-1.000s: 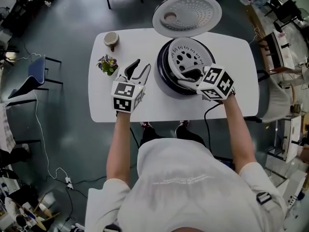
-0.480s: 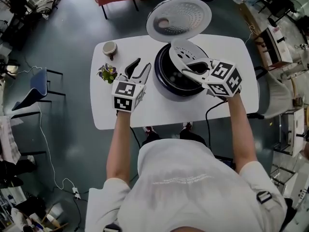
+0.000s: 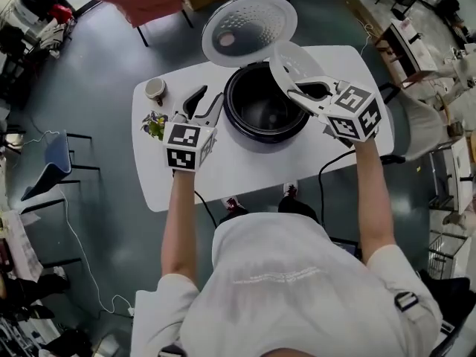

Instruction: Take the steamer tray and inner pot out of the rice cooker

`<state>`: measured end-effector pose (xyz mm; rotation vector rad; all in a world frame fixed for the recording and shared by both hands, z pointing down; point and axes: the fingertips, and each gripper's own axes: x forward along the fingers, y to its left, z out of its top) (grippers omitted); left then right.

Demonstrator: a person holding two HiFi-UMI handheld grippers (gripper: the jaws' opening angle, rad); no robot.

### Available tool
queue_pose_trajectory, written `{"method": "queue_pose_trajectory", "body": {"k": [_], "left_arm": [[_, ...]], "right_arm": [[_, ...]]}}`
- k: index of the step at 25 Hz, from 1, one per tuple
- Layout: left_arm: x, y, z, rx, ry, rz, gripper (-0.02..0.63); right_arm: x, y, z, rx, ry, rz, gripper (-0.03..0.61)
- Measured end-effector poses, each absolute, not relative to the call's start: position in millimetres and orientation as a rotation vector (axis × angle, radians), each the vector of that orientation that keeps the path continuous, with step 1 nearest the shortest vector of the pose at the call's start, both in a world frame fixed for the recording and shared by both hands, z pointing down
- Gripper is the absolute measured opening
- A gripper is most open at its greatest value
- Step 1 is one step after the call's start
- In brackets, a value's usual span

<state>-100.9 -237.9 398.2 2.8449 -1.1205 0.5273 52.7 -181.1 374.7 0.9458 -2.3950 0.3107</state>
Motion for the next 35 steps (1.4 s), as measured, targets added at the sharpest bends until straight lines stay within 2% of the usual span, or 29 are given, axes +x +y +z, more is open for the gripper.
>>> {"method": "queue_pose_trajectory", "body": {"k": [7, 23, 28, 35], "left_arm": [[-52, -236, 385, 2.911, -1.01, 0.502, 0.167], [139, -205, 394, 3.01, -0.7, 0.559, 0.163], [162, -213, 410, 2.979, -0.736, 0.613, 0.163], [159, -228, 429, 2.887, -0.906, 0.675, 0.163]], "right_arm": [[113, -164, 368, 1.137, -2.323, 0.323, 0.067], [275, -114, 428, 1.322, -2.113, 0.417, 0.069], [306, -124, 460, 1.268, -2.098, 0.413, 0.069], [326, -159, 503, 1.137, -2.102, 0.388, 0.069]]}}
